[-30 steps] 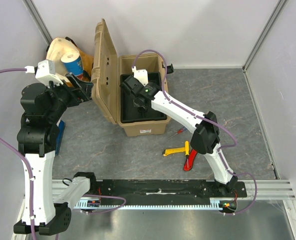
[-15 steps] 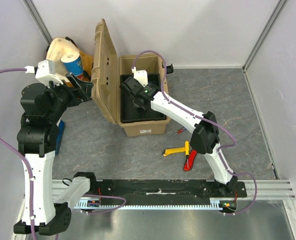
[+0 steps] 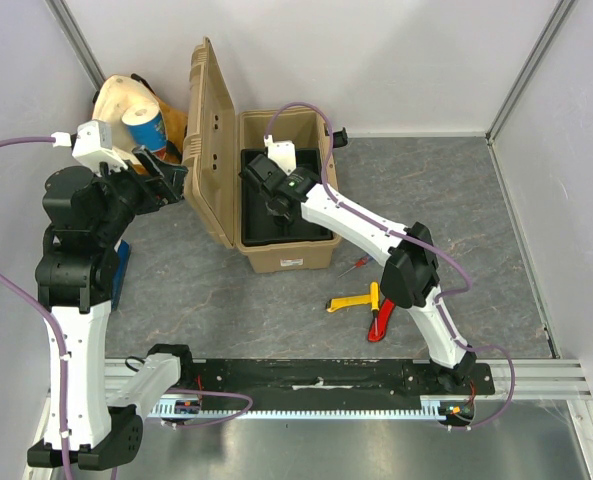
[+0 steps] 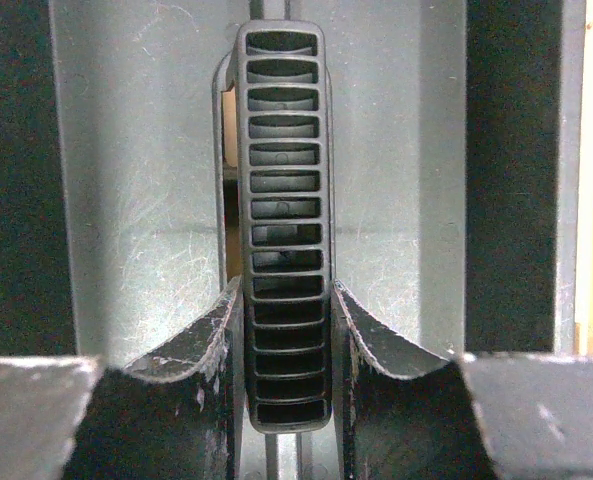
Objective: Pack the tool kit
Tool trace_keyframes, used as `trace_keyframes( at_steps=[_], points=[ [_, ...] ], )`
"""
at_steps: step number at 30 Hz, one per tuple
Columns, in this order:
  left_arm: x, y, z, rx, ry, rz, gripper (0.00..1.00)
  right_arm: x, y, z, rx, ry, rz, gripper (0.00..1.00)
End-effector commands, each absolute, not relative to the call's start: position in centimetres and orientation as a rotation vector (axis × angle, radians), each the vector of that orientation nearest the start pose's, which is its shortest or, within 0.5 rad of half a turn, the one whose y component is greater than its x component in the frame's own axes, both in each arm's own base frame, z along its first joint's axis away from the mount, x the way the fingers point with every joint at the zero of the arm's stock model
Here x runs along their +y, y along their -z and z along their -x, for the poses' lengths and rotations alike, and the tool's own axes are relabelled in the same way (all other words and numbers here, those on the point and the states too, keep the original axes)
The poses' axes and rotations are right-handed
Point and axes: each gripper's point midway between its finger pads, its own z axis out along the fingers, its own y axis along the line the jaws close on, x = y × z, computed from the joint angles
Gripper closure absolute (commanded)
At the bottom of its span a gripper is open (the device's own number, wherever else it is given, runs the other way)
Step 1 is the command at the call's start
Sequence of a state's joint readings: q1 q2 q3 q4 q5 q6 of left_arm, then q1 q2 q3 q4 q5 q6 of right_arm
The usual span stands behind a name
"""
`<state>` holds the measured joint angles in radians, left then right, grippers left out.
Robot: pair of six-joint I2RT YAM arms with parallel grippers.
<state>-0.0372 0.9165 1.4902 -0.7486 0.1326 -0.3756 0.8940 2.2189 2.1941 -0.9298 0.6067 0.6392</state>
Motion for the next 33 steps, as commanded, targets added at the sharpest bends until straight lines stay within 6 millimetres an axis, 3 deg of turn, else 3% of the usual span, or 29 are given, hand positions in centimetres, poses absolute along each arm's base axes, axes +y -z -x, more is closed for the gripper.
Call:
trace_keyframes(
  at_steps=[1, 6, 14, 20, 30, 33],
  points=[
    [-4.7, -43.3, -26.8, 1.717, 0.403, 0.175, 0.18, 34.9, -20.7, -39.5, 2.245, 0.068, 0.040, 1.00],
    [-4.8, -43.4, -26.8, 1.716, 0.405, 0.172, 0.18, 35.2, -22.6, -39.5, 2.207, 0.043, 0.035, 1.00],
    [-4.8, -43.6, -26.6, 1.708, 0.407, 0.172, 0.18, 35.0, -19.2, -39.3, 2.262, 0.095, 0.063, 1.00],
    [-4.8, -43.6, -26.6, 1.710, 0.408, 0.171, 0.18, 36.2, -17.2, -39.3, 2.281, 0.028, 0.072, 1.00],
    [-4.7, -43.7, -26.6, 1.706, 0.401, 0.175, 0.18, 36.7, -17.2, -39.2, 2.292, -0.012, 0.069, 1.00],
    [-4.7, -43.6, -26.6, 1.709, 0.402, 0.174, 0.18, 36.5, -18.1, -39.3, 2.278, -0.026, 0.057, 0.92]
  ],
)
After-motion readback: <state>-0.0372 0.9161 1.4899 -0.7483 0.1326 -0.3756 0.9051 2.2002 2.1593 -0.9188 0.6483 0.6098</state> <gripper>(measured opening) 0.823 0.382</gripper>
